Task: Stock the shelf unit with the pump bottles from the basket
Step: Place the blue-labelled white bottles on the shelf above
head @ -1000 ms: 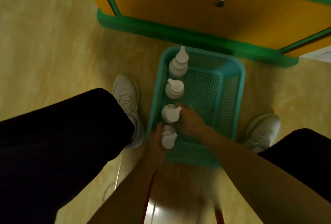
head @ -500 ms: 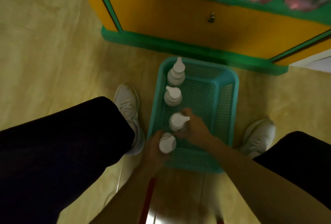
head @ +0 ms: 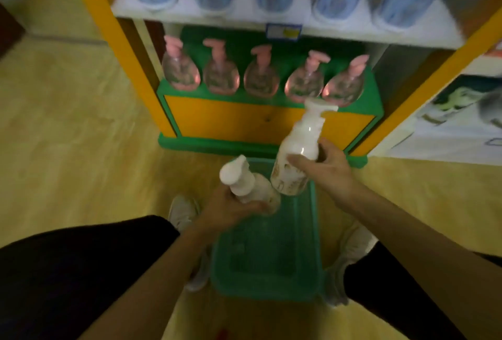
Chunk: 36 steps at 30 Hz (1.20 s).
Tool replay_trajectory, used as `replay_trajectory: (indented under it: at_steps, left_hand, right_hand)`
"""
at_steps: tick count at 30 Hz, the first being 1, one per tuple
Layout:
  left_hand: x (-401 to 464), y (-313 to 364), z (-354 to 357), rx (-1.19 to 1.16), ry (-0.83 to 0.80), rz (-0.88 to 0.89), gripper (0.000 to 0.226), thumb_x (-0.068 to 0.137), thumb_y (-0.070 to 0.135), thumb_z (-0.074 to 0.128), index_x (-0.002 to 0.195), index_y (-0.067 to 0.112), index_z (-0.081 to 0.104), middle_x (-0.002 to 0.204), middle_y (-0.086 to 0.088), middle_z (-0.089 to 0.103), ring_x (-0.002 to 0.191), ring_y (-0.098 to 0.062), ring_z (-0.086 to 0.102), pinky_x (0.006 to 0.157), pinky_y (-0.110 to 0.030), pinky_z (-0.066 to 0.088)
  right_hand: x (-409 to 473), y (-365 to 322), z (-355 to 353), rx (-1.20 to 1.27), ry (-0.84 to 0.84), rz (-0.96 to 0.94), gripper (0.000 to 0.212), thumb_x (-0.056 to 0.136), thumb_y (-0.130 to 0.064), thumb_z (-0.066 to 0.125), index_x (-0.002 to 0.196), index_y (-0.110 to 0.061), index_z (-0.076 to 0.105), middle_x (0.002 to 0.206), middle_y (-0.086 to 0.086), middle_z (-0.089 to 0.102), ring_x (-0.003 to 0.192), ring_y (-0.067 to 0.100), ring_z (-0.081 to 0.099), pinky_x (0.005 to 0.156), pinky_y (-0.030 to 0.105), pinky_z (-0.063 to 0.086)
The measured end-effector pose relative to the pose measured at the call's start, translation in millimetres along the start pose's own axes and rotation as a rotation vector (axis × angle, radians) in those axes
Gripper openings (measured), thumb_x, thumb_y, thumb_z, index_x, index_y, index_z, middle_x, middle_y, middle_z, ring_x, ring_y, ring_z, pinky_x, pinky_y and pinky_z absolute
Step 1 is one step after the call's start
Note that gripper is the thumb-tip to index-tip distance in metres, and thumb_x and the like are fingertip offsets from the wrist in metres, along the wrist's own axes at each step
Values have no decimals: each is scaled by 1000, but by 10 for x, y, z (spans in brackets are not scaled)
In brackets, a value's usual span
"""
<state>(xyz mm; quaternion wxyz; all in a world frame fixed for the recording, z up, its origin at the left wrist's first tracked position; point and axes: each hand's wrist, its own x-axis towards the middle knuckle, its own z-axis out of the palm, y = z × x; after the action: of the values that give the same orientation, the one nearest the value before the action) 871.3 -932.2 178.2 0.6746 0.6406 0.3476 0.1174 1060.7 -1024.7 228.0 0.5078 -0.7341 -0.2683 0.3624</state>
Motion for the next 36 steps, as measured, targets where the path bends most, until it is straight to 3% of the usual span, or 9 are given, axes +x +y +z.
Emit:
replay_trajectory:
  at_steps: [3, 5, 8, 10, 13, 19, 29, 32, 36]
  left_hand:
    - [49, 658, -47, -72, -10, 2, 44, 67, 33, 78, 102, 38, 53, 109, 11, 63, 105, -10, 61, 88, -33, 54]
    - [80, 1088, -31, -180, -4, 12, 59, 51, 50, 82, 104, 38, 57, 113, 4, 67, 108, -22, 62, 95, -52, 49]
    - [162, 1559, 13, -443, -43, 6, 65, 59, 36, 74, 121, 29, 54, 124, -10, 63, 112, -33, 60, 95, -60, 44]
    - [226, 1733, 28, -582, -108, -31, 64, 64, 36, 66, 126, 23, 54, 122, -12, 65, 112, -34, 60, 94, -60, 44]
    - [322, 1822, 82, -644, -149, -33, 48, 73, 49, 64, 114, 24, 63, 110, -10, 71, 107, -31, 63, 90, -56, 47]
    - [571, 2011, 301, -573, -36, 79, 32, 87, 50, 46, 92, 27, 67, 83, 0, 76, 77, -17, 73, 63, -36, 57]
    - [590, 2078, 319, -693, -79, 97, 33, 78, 51, 52, 91, 24, 65, 76, -1, 73, 70, -17, 71, 66, -38, 57]
    - [554, 2046, 282, -702, -129, 77, 38, 71, 46, 57, 101, 23, 64, 83, -3, 74, 75, -19, 71, 64, -36, 57]
    - [533, 2000, 230, -693, -124, 81, 35, 76, 45, 55, 100, 22, 65, 86, -5, 73, 75, -19, 71, 60, -35, 57]
  right_hand:
    - [-132, -588, -220, 186, -10, -50, 37, 82, -35, 66, 115, -21, 59, 104, -5, 70, 93, 12, 69, 72, 26, 53]
    - [-176, -865, -343, 336, -66, -58, 38, 82, -44, 59, 113, -23, 61, 102, -1, 73, 93, 13, 71, 72, 29, 54]
    - [-164, -1140, -472, 581, -63, -51, 61, 72, -59, 61, 123, -24, 56, 111, 7, 71, 103, 22, 68, 87, 45, 52]
    - [-117, -1204, -550, 664, -49, -58, 42, 84, -57, 49, 106, -28, 68, 98, 5, 74, 91, 20, 71, 78, 40, 54]
    - [2, -1198, -613, 724, -62, -70, 46, 92, -54, 38, 78, -34, 77, 86, 2, 75, 82, 16, 72, 71, 36, 55]
    - [231, -1248, -633, 801, -60, -34, 45, 87, -58, 47, 108, -23, 66, 92, 10, 70, 86, 24, 69, 73, 39, 57]
    - [194, -1240, -612, 990, -125, -2, 48, 89, -54, 46, 76, -20, 78, 77, 5, 70, 68, 17, 68, 66, 32, 57]
    - [167, -1220, -642, 1014, -127, 45, 49, 89, -55, 45, 97, -16, 73, 84, 10, 70, 73, 22, 69, 64, 35, 57]
    - [157, -1192, -655, 946, -122, 69, 48, 91, -50, 46, 125, -18, 57, 104, 10, 68, 96, 26, 66, 67, 39, 55]
